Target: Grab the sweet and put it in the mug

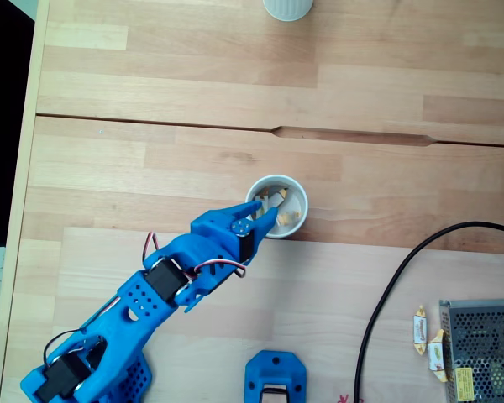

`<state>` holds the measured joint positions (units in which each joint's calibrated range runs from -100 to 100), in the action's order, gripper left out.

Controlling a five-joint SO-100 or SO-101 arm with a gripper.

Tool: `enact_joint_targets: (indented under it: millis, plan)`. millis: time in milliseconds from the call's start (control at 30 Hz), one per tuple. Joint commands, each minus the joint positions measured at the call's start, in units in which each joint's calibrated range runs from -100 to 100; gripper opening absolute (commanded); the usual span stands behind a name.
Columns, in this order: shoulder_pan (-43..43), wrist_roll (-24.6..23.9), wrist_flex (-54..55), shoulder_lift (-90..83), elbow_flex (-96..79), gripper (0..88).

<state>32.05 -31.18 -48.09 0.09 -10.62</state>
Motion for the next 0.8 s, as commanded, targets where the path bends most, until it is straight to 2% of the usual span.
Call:
enact_joint_targets:
  millis: [0,267,433,633,767]
  plan:
    - [0.26,-1.17,-0.06,-0.78,3.84,12.5]
    - [-0.39,-2.1,0.27,-0.95,4.2,10.9]
    - [-0.54,-1.66,-0.14,-4.48,4.02,1.5]
    - [-0.97,-1.07,-0.22,-12.31,-1.87,3.2]
    - [-5.18,2.49,-0.22,-22.98,-10.96,3.1]
